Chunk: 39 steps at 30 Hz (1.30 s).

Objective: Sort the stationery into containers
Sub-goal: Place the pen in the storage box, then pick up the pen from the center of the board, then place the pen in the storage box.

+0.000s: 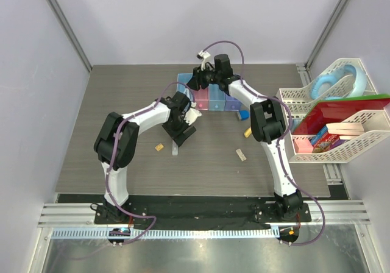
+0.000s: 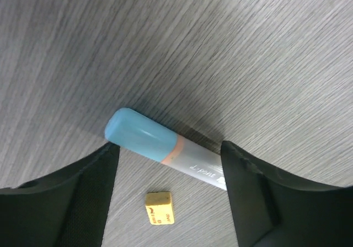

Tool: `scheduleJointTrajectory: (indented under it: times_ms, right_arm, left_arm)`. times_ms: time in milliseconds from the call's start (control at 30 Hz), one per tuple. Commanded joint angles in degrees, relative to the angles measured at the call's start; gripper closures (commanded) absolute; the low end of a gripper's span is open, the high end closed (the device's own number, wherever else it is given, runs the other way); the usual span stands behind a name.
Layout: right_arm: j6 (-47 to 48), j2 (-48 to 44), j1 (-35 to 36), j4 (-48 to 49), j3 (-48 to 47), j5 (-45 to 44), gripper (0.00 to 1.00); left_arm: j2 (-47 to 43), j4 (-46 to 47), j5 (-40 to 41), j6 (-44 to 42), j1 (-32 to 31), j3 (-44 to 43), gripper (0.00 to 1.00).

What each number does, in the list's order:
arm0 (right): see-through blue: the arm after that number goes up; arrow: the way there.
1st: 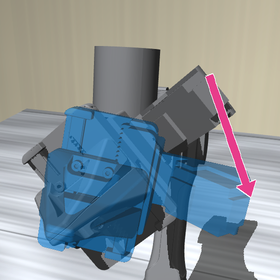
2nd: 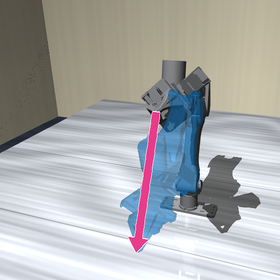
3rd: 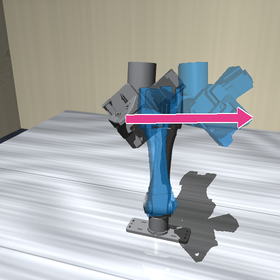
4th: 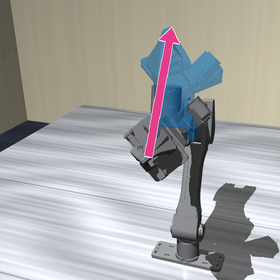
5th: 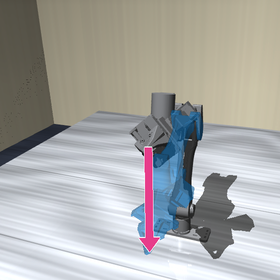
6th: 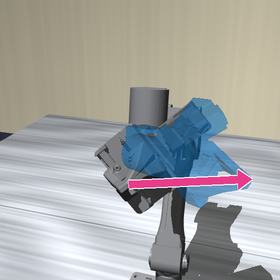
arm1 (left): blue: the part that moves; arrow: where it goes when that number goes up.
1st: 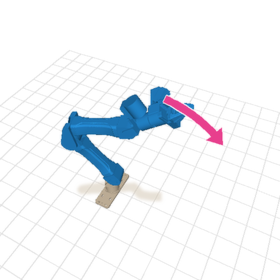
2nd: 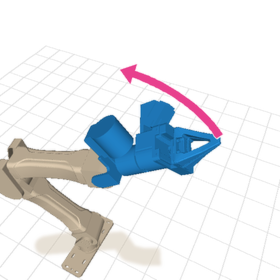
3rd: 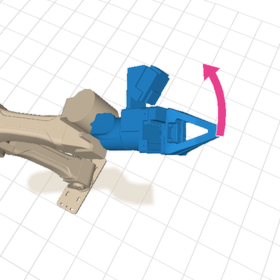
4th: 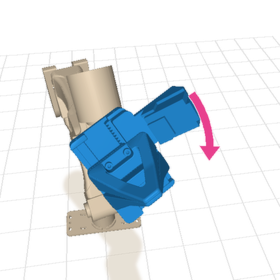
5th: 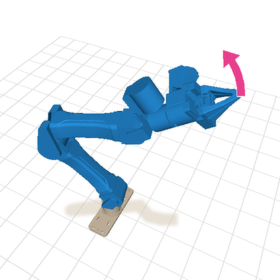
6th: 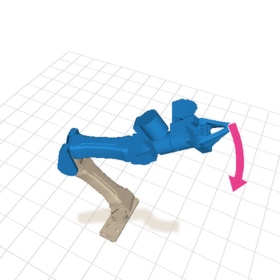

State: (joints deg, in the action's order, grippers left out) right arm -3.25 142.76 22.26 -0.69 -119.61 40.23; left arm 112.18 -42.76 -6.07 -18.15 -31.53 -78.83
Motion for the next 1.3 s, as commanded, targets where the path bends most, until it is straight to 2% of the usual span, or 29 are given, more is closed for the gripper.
scheduleJointTrajectory:
  times_ms: [0,67,200,367,433,567,667,700,867,1033,1267]
  right_arm:
    - [2.1,-2.3,0.1,-1.6,0.7,-1.4,0.49]
    - [2.3,-2.9,0.1,-2.0,0.8,-1.9,0.44]
    - [4.7,-5.3,0.1,-5.1,1.1,-3.4,0.41]
    - [12.4,-13.4,-1.7,-13.1,1.7,-7.0,0.38]
    - [14.8,-16.5,-2.7,-17.3,2.5,-8.9,0.36]
    - [23.2,-24.1,-6.4,-25.6,4.7,-12.4,0.32]
    - [34.3,-30.2,-8.4,-33.8,7.4,-12.4,0.32]
    - [41.1,-31.6,-8.8,-38.0,8.5,-13.2,0.32]
    - [60.1,-39.5,-8.7,-49.9,20.1,-23.9,0.29]
    - [74.2,-47.6,-8.4,-52.7,34.3,-31.4,0.27]
    - [84.3,-53.9,-6.0,-49.4,47.0,-38.5,0.24]
  left_arm:
    - [1.0,-2.2,-2.5,1.2,-0.1,-1.8,0.39]
    - [1.2,-2.8,-2.7,1.1,-0.1,-1.9,0.48]
    - [1.5,-3.5,-3.1,1.2,0.0,-1.9,0.74]
    - [0.8,-3.7,-3.3,1.4,0.0,-1.9,0.95]
    - [0.7,-3.8,-3.2,1.3,0.0,-2.1,1.00]
    - [-1.1,-3.6,-3.0,1.4,0.0,-2.9,1.00]
    - [-2.5,-3.6,-2.3,1.7,0.0,-5.3,1.00]
    - [-2.7,-3.6,-2.1,1.9,0.1,-6.2,1.00]
    - [-2.1,-5.4,-1.1,4.8,0.9,-17.8,1.00]
    - [2.8,-5.9,0.3,13.5,3.2,-34.1,1.00]
    - [14.4,-7.2,-0.2,25.0,4.3,-54.6,1.00]
